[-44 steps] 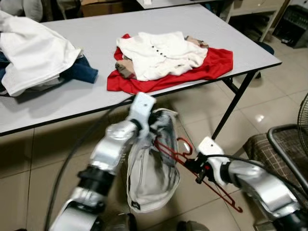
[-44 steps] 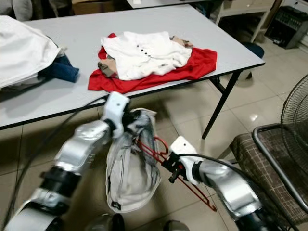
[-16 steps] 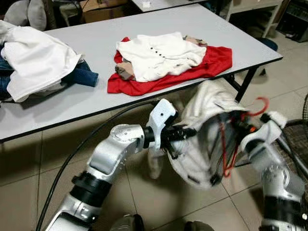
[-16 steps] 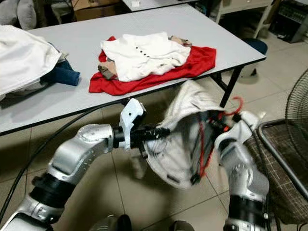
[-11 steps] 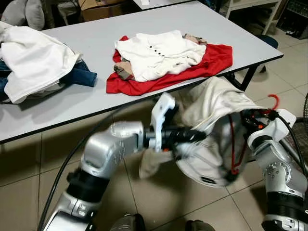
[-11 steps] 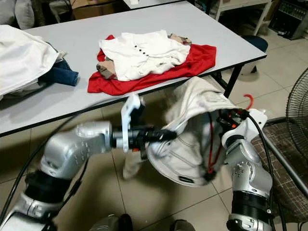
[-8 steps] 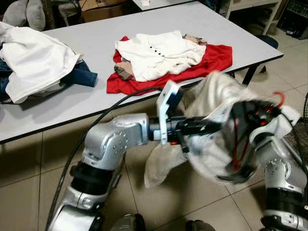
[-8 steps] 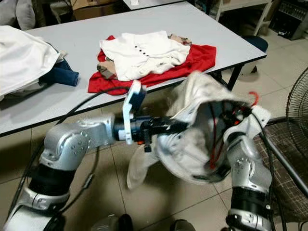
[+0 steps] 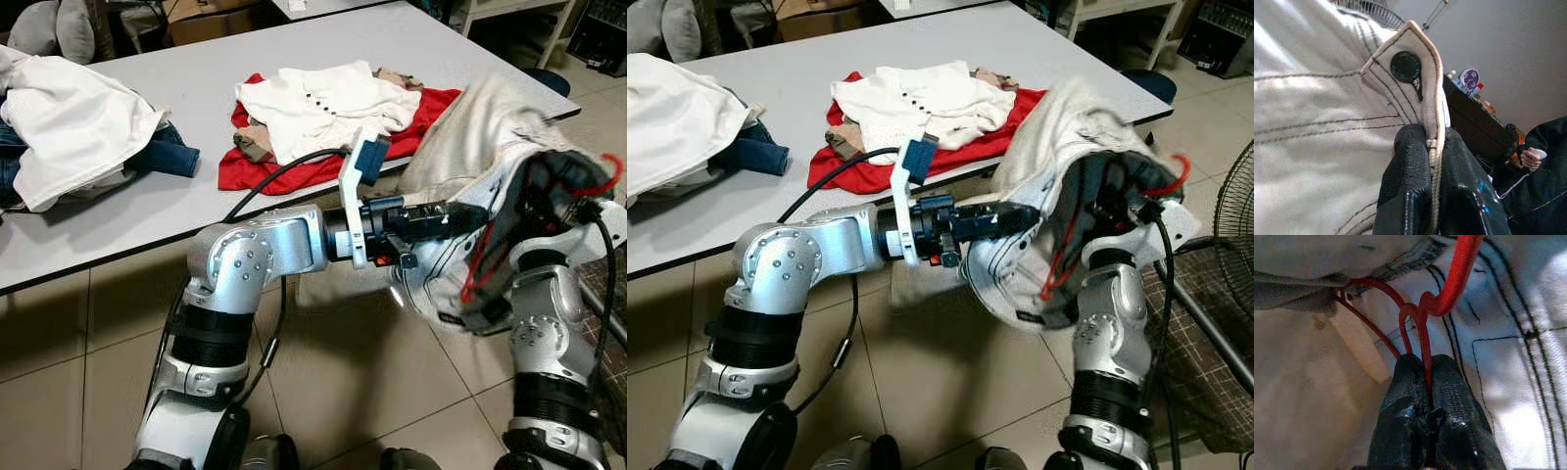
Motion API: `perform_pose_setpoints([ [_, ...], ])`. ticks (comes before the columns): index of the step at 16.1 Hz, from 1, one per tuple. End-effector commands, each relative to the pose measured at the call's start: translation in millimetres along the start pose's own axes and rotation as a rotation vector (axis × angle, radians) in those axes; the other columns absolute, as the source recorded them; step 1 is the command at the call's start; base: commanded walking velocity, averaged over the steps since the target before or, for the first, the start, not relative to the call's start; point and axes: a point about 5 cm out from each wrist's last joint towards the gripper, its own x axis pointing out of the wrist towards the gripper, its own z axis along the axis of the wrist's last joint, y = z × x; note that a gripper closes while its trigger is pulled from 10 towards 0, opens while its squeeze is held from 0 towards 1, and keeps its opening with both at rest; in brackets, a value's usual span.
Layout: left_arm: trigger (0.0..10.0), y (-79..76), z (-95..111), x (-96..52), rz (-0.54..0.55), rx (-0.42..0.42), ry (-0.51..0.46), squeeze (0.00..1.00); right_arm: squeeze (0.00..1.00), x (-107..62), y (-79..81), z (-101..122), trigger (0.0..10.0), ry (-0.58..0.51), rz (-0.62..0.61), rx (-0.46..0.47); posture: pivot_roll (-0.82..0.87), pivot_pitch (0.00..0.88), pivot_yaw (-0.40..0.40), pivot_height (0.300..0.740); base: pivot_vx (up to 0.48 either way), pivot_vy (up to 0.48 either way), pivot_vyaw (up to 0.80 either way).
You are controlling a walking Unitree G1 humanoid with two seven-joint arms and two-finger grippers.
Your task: Hang hanger
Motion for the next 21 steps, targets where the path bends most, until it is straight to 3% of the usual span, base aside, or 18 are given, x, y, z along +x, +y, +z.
perform_pose_setpoints([
  [1, 0.0, -2.8, -1, 6.7, 0.004, 0.005, 0.043, 0.00, 0.00, 6.4, 12.2, 11, 10.0, -0.097, 0.046, 0.020, -0.16, 0.090, 0.100, 0.740, 0.000, 0.000, 0.00],
  [4, 0.0, 4.1, -5, 8.8, 0.070, -0.039, 0.083, 0.00, 0.00, 10.2, 20.0, 14, 10.0, -0.165, 0.081, 0.024, -0.16, 0.090, 0.100, 0.740, 0.000, 0.000, 0.00],
  [5, 0.0, 13.9, -15, 7.7, 0.159, -0.005, 0.151, 0.00, 0.00, 15.3, 29.5, 20, 10.0, -0.208, 0.110, 0.086, -0.14, 0.091, 0.090, 0.740, 0.000, 0.000, 0.00],
  [7, 0.0, 12.0, -14, 7.9, 0.149, -0.020, 0.147, 0.00, 0.00, 18.7, 31.7, 24, 10.0, -0.235, 0.116, 0.071, -0.14, 0.090, 0.089, 0.740, 0.000, 0.000, 0.00],
  [8, 0.0, 12.9, -12, 6.5, 0.162, 0.005, 0.153, 0.00, 0.00, 20.9, 31.2, 22, 10.0, -0.218, 0.112, 0.065, -0.14, 0.090, 0.089, 0.740, 0.000, 0.000, 0.00],
  [10, 0.0, 41.1, -12, -4.6, 0.373, 0.175, 0.181, 0.00, 0.00, 29.0, 32.2, 15, 10.0, -0.096, 0.056, 0.290, -0.14, 0.080, 0.079, 0.740, 0.000, 0.000, 0.00],
  [12, 0.0, 51.5, -3, -11.4, 0.457, 0.262, 0.158, 0.00, 0.00, 29.2, 32.8, 7, 10.0, 0.008, 0.042, 0.318, -0.15, 0.074, 0.078, 0.740, 0.000, 0.000, 0.00],
  [13, 0.0, 53.5, 10, -15.8, 0.493, 0.290, 0.089, 0.00, 0.00, 25.6, 33.2, 1, 10.0, 0.082, 0.083, 0.144, -0.15, 0.074, 0.078, 0.740, 0.000, 0.000, 0.00],
  [14, 0.0, 49.9, 23, -19.6, 0.491, 0.278, 0.016, 0.00, 0.00, 18.1, 33.7, -8, 10.0, 0.156, 0.167, -0.143, -0.15, 0.067, 0.077, 0.740, 0.000, 0.000, 0.00],
  [15, 0.0, 45.3, 33, -22.3, 0.482, 0.267, -0.046, 0.00, 0.00, 7.0, 31.3, -19, 10.0, 0.238, 0.233, -0.331, -0.16, 0.058, 0.072, 0.740, 0.000, 0.000, 0.00],
  [16, 0.0, 44.0, 35, -22.9, 0.479, 0.264, -0.064, 0.00, 0.00, 3.4, 30.2, -22, 10.0, 0.265, 0.248, -0.363, -0.16, 0.054, 0.069, 0.740, 0.000, 0.000, 0.00],
  [17, 0.0, 32.0, 49, -18.5, 0.422, 0.247, -0.151, 0.00, 0.00, -23.2, 22.6, -36, 10.0, 0.417, 0.313, -0.488, -0.16, 0.046, 0.061, 0.740, 0.000, 0.000, 0.00],
  [18, 0.0, 26.1, 51, -16.1, 0.388, 0.237, -0.163, 0.00, 0.00, -32.6, 21.9, -38, 10.0, 0.440, 0.330, -0.513, -0.16, 0.044, 0.059, 0.740, 0.000, 0.000, 0.00],
  [20, 0.0, 6.8, 46, -13.1, 0.281, 0.221, -0.132, 0.00, 0.00, -64.2, 23.1, -34, 10.0, 0.487, 0.398, -0.589, -0.16, 0.038, 0.061, 0.740, 0.000, 0.000, 0.00],
  [21, 0.0, -1.2, 33, -18.3, 0.241, 0.239, -0.042, 0.00, 0.00, -80.3, 23.7, -27, 10.0, 0.486, 0.436, -0.612, -0.16, 0.042, 0.069, 0.740, 0.000, 0.000, 0.00],
])
